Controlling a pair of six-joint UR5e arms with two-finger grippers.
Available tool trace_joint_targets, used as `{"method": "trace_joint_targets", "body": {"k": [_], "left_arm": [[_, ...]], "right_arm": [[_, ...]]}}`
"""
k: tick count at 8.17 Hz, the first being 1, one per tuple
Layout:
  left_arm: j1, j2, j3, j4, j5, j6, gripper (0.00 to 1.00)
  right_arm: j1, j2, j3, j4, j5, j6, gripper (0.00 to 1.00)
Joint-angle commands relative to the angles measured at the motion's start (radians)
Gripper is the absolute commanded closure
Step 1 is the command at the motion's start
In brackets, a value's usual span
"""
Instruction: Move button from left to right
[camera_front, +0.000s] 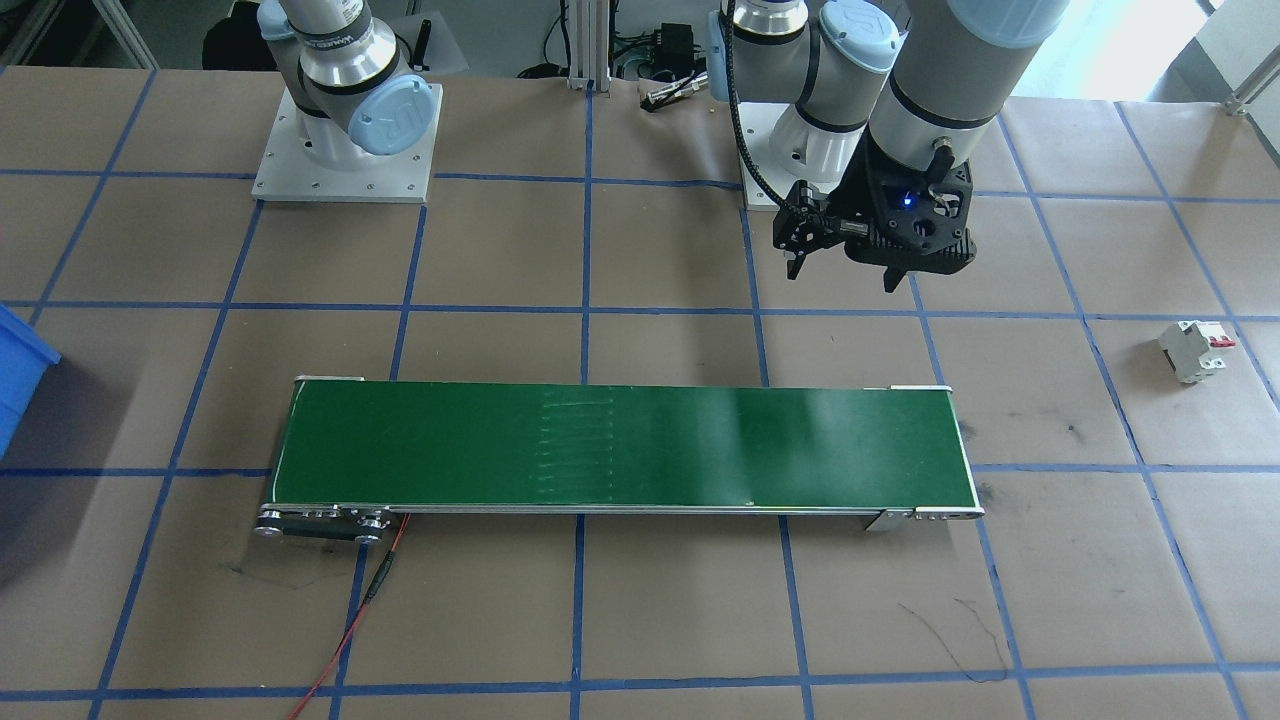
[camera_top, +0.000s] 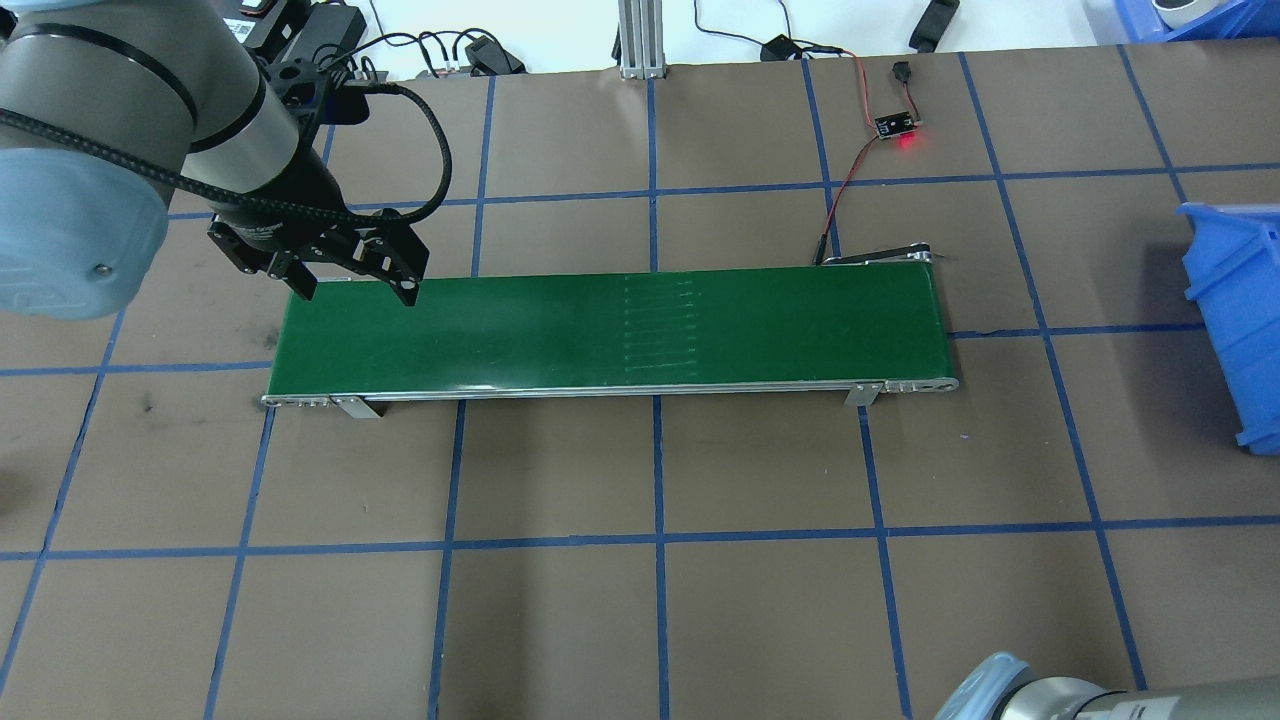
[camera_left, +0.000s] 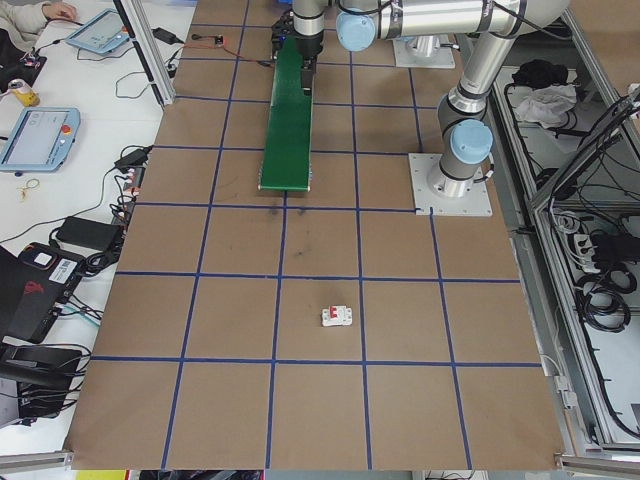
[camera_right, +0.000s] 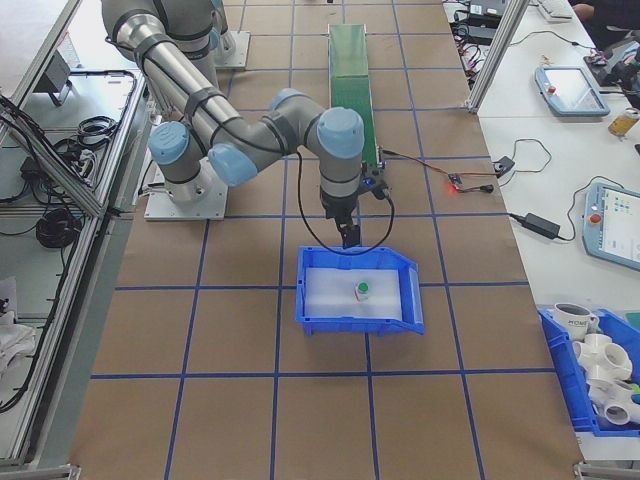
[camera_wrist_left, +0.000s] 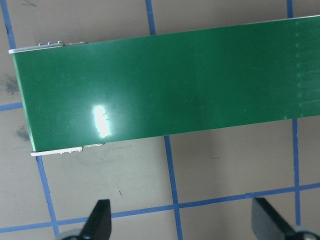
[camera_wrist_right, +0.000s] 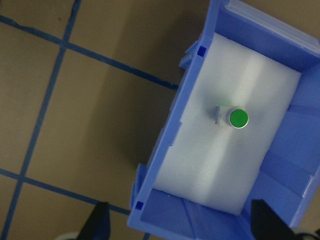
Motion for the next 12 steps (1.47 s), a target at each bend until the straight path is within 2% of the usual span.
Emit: {"method": "trace_joint_targets", "body": {"k": [1,3,8,10,12], "left_arm": [[-0.001,0.001,0.000,0.009,0.002,0.001,0.00],[-0.001,0.001,0.001,0.010,0.002,0.001,0.00],[-0.003,-0.002,-0.001,0.013,-0.008,-0.005,0.00],[-0.006,-0.002,-0.001,0.016,-0.001,-0.045,0.00],[-0.006,0.000,-0.003,0.016,-0.001,-0.047,0.00]], "right_arm": [[0.173,-0.165,-0.022,0.184,-0.016,0.313,0.00],[0.340,-0.179,-0.089,0.270,0.000,0.549,0.00],[0.848,-0.149,-0.081,0.249,-0.016,1.172,0.00],[0.889,-0.113,-0.081,0.207,-0.016,1.228,0.00],[0.889,-0.112,-0.081,0.197,-0.018,1.227,0.00]]}}
